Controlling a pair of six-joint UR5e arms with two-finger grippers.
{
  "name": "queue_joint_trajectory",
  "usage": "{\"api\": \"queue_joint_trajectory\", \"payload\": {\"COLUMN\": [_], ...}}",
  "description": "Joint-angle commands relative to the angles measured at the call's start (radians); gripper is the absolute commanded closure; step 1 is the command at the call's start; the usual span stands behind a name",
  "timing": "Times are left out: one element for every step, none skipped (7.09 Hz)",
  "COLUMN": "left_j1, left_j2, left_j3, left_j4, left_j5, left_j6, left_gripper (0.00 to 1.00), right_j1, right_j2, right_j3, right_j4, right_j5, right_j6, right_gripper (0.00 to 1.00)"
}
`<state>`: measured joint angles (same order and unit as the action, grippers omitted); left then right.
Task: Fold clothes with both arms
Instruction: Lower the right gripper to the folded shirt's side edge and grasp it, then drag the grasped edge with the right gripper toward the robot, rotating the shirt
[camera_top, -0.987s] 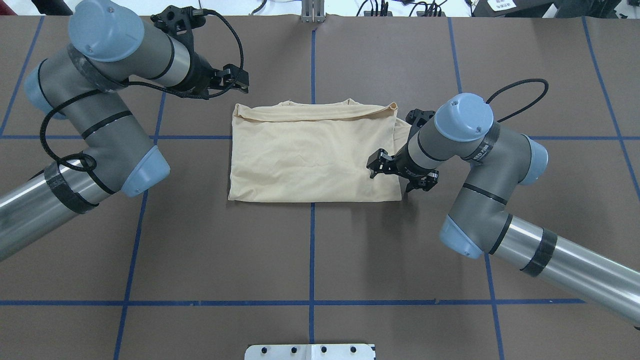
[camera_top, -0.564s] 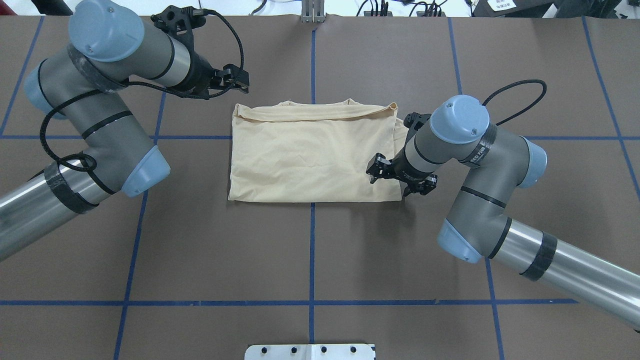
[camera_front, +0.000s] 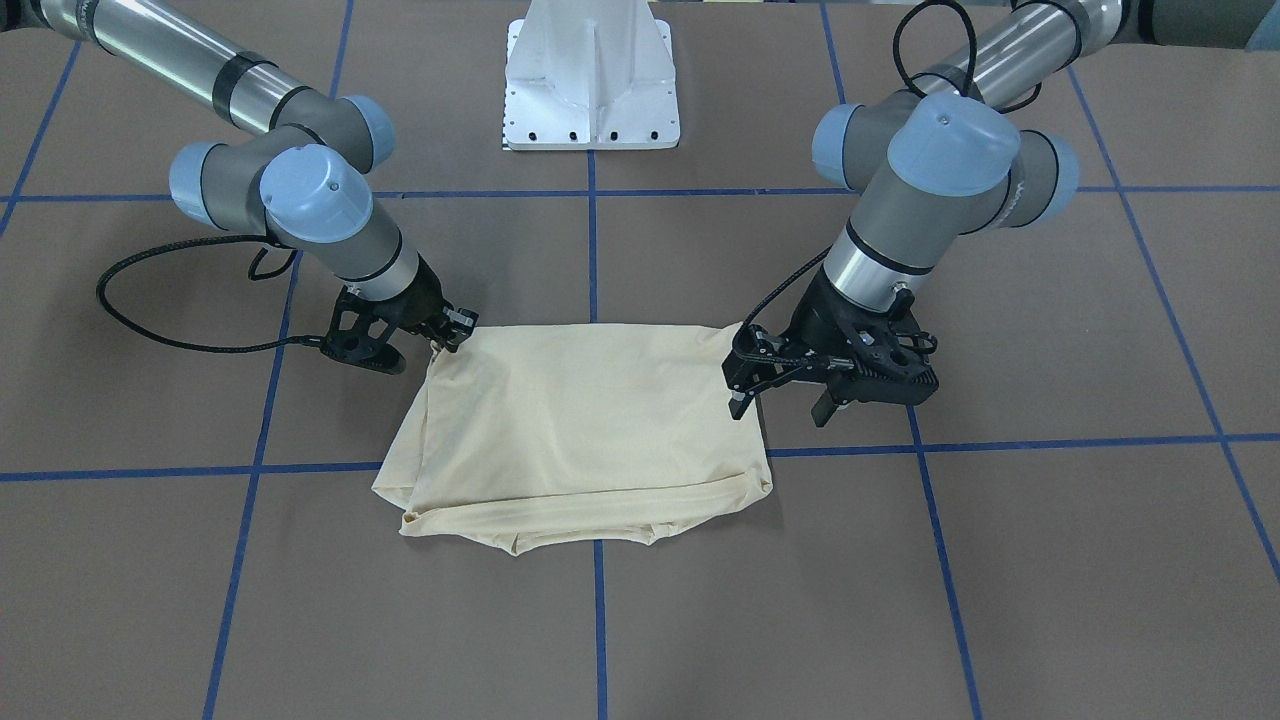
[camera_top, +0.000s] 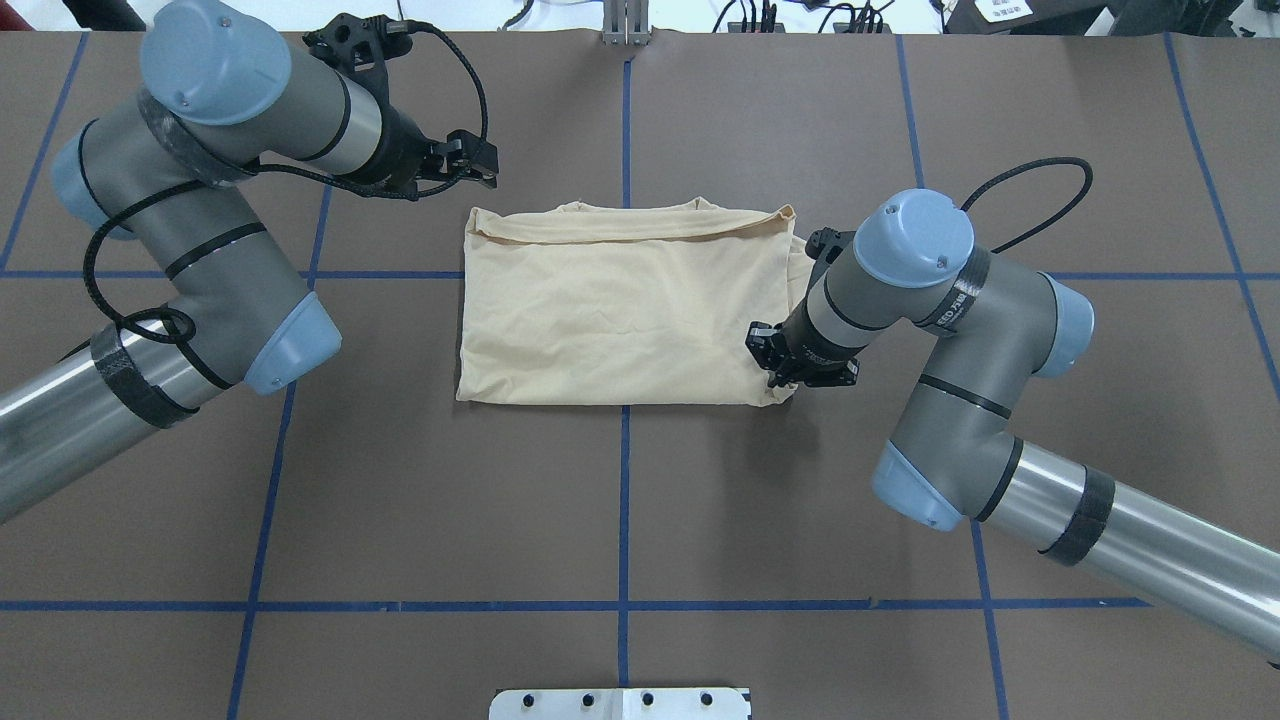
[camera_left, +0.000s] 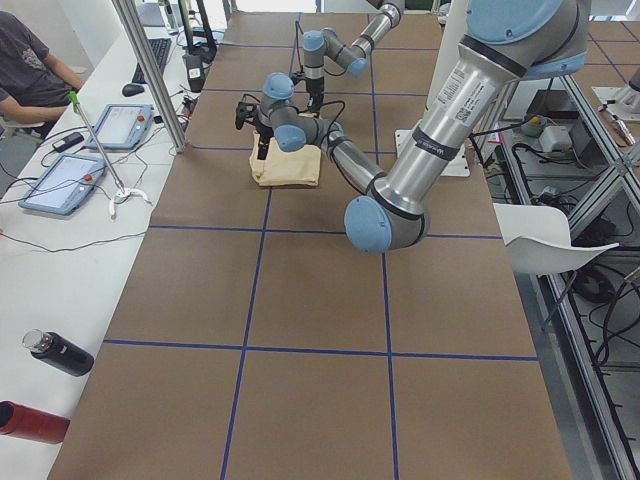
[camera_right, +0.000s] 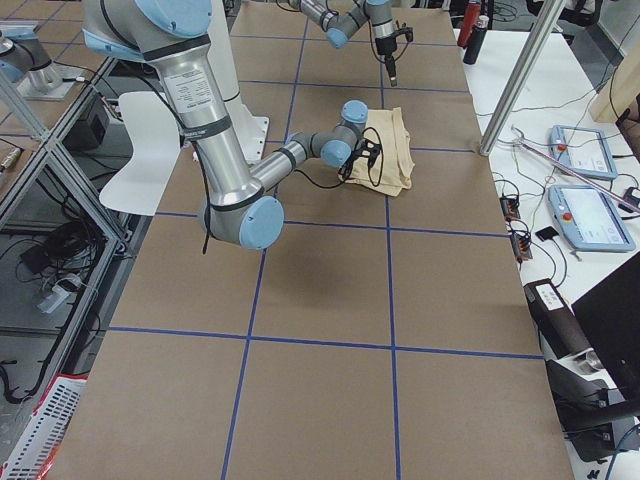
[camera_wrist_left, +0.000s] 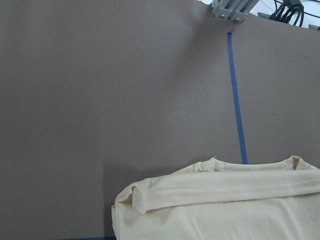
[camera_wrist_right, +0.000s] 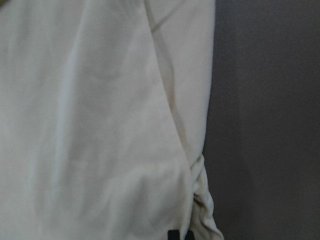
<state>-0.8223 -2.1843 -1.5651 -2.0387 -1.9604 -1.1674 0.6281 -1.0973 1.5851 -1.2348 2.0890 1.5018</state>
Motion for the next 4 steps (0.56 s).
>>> {"api": "queue_joint_trajectory", "payload": {"left_j1": [0.0,-0.001,-0.001,-0.001], "left_j2": [0.0,0.0,0.0,0.0], "left_j3": [-0.001,-0.003,-0.004,-0.004], "left_j4": [0.0,0.0,0.002,0.0], "left_j5": [0.0,0.0,0.0,0.0], "left_j6": [0.0,0.0,0.0,0.0], "left_gripper": [0.0,0.0,0.0,0.0], "right_j1": [0.001,-0.004,-0.063,-0.126], "right_j2": [-0.004,-0.007,-0.009,0.008], "right_j3": [0.027,0.07,0.157,0.212], "right_j4": [-0.003,-0.015,-0.111,-0.185], "right_j5": [0.057,0.089,0.091,0.091], "right_j6": [0.0,0.002,0.041,0.104], "right_gripper": [1.0,1.0,1.0,1.0]}}
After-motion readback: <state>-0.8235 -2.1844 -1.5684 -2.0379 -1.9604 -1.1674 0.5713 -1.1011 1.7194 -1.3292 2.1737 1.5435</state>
